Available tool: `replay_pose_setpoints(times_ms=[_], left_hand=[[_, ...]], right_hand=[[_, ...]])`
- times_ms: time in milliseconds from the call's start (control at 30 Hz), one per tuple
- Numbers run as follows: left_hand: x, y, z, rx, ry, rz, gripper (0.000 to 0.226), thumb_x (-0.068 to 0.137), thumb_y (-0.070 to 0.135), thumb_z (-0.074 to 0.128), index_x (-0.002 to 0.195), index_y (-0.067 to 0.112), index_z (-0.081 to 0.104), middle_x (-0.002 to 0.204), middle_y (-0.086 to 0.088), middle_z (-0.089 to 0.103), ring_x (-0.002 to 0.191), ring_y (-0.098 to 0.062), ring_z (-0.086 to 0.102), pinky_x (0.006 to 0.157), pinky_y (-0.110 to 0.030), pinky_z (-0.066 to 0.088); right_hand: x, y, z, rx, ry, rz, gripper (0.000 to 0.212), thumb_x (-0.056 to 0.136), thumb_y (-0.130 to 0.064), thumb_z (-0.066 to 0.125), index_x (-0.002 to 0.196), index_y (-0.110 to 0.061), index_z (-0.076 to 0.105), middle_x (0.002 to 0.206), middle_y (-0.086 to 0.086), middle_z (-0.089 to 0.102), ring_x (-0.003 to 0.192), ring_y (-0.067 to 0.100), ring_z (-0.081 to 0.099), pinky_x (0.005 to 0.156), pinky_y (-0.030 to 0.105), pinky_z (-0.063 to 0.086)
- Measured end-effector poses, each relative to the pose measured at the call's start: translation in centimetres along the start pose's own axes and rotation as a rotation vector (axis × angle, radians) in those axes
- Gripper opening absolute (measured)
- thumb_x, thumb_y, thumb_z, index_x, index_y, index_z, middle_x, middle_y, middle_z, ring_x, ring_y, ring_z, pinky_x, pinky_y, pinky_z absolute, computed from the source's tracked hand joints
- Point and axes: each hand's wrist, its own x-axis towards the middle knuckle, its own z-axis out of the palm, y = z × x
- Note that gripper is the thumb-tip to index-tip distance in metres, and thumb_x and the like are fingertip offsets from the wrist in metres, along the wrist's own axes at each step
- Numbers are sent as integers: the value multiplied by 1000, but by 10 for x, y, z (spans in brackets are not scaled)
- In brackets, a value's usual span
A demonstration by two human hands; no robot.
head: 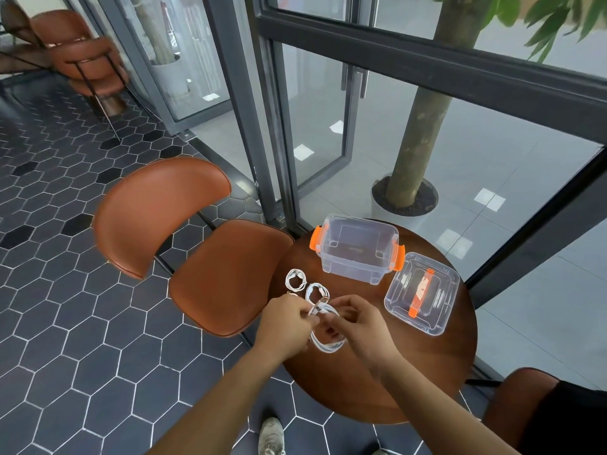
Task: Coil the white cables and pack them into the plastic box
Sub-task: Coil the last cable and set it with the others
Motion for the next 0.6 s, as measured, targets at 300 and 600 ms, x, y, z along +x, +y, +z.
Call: replay_pose_setpoints(times_ms=[300, 600], left_hand=[[-4, -3, 5, -182, -35, -39, 14, 85, 25, 64, 73, 24, 70, 68, -3, 70, 57, -22, 70, 55, -45, 61], [-3, -8, 10, -513, -2, -197, 24, 87, -2, 65, 88, 20, 74, 84, -15, 75, 79, -30, 74, 61, -50, 63]], right_hand=[[1, 7, 5, -137, 55, -21, 13, 90, -24, 73, 100, -18, 67, 83, 1, 78, 74, 18, 76, 78, 47, 62], [10, 9, -7, -121, 15, 85, 18, 87, -22, 77, 102, -16, 69, 94, 6, 77, 82, 22, 75, 70, 46, 64]])
